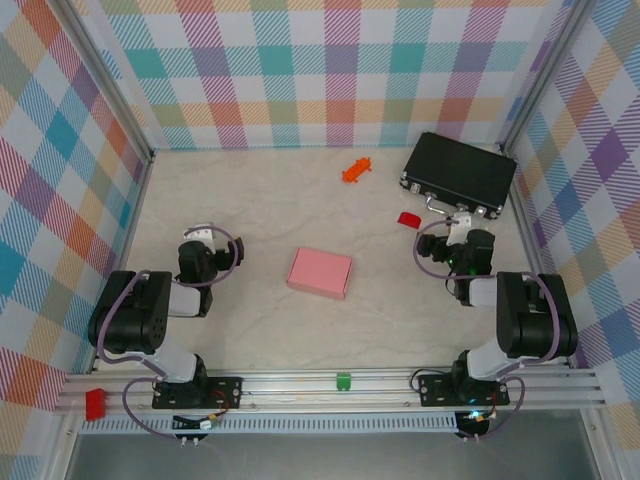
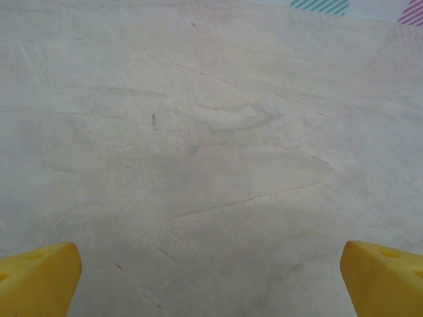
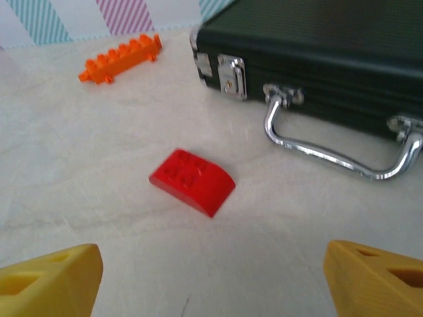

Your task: Fold the paper box

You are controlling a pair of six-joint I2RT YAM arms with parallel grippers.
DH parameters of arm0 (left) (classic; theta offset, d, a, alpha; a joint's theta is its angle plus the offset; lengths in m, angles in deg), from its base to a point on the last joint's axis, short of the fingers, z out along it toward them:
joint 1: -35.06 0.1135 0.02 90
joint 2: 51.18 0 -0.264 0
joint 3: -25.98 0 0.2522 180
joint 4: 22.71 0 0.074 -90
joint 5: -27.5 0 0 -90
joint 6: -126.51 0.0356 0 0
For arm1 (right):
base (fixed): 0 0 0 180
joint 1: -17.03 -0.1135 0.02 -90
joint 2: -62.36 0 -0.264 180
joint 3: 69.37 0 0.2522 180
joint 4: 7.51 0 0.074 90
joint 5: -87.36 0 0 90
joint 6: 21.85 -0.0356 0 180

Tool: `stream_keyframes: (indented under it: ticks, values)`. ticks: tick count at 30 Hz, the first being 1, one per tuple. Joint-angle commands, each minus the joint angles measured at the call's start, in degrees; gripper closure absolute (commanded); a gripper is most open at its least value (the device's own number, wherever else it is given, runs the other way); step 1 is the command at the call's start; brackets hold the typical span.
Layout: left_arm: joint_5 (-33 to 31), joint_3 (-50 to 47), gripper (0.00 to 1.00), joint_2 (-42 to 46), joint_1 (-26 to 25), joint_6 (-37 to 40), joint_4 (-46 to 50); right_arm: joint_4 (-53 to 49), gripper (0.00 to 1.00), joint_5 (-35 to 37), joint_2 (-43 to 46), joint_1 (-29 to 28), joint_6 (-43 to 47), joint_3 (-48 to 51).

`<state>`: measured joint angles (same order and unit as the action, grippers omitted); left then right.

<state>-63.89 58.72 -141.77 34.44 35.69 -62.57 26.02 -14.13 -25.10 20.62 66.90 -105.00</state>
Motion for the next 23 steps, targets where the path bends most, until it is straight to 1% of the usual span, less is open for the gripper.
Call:
stream_keyframes:
  ticks: [1, 2, 4, 6, 8, 23]
  values:
    - [-3.0, 1.59, 0.0, 0.17, -0.36, -0.79, -1.46, 3.29, 0.01, 3.04, -0.98, -0.62, -0.83, -0.48]
    - [-3.02, 1.58, 0.0, 0.23, -0.47, -0.77, -1.48, 1.39, 0.01, 4.14, -0.37, -1.16, -0.47, -0.92]
    - [-2.31, 1.67, 0.0, 0.11, -0.52, -0.51, -1.53, 1.77, 0.01, 4.89, -0.75, -1.57, -0.28, -1.07]
    - [0.11, 2.46, 0.0, -0.11, -0.48, 0.36, -0.37, 1.72, 0.01, 5.05, -0.74, -1.57, -0.24, -1.16]
    - [3.6, 4.09, 0.0, -0.21, -0.55, 2.16, 2.74, 1.29, 0.01, 5.16, -0.56, -1.63, -0.24, -1.23]
    - [3.25, 4.07, 0.0, -0.21, -0.89, 2.37, 2.71, 1.32, 0.01, 5.16, -0.53, -1.67, -0.29, -1.25]
